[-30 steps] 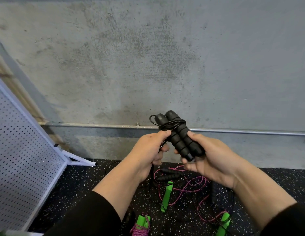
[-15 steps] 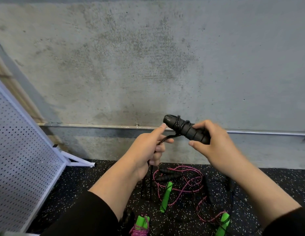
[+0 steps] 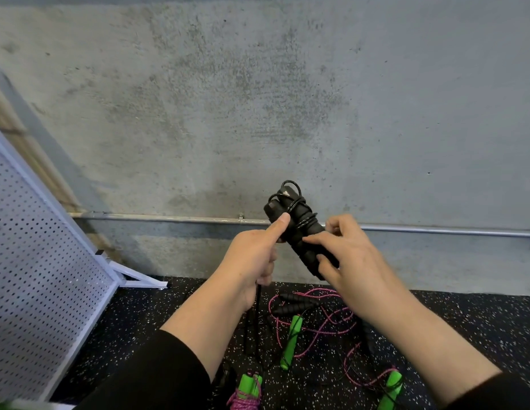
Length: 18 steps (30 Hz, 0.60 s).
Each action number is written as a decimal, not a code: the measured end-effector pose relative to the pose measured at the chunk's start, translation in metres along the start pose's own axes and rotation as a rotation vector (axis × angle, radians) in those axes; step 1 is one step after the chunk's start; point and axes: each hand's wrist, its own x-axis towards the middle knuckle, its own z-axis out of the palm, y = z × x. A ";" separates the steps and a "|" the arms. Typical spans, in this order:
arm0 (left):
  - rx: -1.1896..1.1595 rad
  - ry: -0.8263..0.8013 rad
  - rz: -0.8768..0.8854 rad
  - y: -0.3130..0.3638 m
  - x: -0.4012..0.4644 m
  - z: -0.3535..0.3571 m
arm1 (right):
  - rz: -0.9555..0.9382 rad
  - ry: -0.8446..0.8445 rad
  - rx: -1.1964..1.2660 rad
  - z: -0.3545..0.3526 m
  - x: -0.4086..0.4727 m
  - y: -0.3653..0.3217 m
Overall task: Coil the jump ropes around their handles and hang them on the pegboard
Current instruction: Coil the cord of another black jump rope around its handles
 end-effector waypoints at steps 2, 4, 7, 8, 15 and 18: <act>0.030 -0.008 0.022 0.000 -0.001 0.001 | 0.002 0.020 0.012 0.002 0.000 -0.003; 0.036 -0.002 0.030 -0.002 -0.001 0.002 | -0.045 0.041 0.001 0.003 0.001 -0.003; -0.008 0.000 0.028 -0.002 0.000 0.002 | -0.053 0.010 0.050 -0.001 0.002 -0.003; -0.019 -0.010 0.027 -0.002 0.001 0.001 | -0.021 0.000 0.141 -0.002 0.002 -0.004; -0.094 -0.082 0.048 -0.001 0.000 0.007 | 0.646 -0.044 1.139 -0.008 0.007 -0.011; -0.058 -0.086 0.066 -0.001 0.002 0.004 | 0.813 -0.338 1.394 -0.013 0.004 -0.013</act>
